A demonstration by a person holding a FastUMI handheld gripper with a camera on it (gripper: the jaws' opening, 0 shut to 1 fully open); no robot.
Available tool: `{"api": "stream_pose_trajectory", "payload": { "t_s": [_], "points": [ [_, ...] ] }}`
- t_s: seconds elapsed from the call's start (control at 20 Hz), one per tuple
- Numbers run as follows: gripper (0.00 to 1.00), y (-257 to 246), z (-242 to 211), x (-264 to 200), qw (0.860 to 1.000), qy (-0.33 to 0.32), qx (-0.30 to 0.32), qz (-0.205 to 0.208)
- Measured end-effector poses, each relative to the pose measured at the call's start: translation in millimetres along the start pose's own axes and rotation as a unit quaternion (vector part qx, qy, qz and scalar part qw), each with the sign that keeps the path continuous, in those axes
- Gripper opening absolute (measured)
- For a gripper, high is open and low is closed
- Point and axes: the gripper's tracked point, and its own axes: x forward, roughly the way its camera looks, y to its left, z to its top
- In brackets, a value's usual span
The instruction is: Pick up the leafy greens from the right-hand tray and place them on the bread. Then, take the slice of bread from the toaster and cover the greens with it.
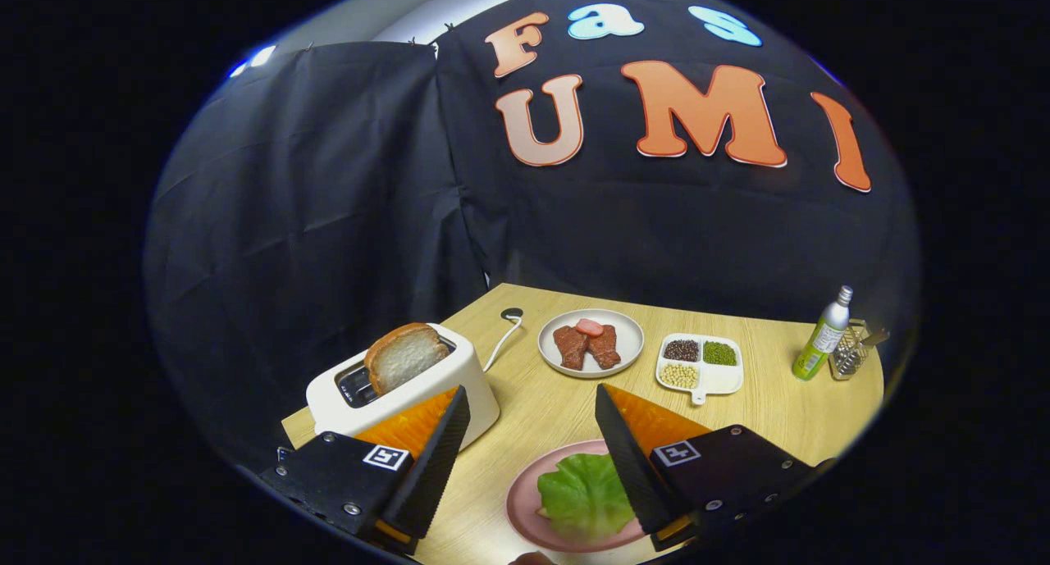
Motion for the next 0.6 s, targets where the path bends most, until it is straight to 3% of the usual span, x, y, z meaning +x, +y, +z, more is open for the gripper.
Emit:
{"api": "stream_pose_trajectory", "payload": {
  "t_s": [0.6],
  "points": [
    [0.94, 42.8, 14.7, 12.1, 0.999, 0.017, -0.022, 0.023]
  ]
}}
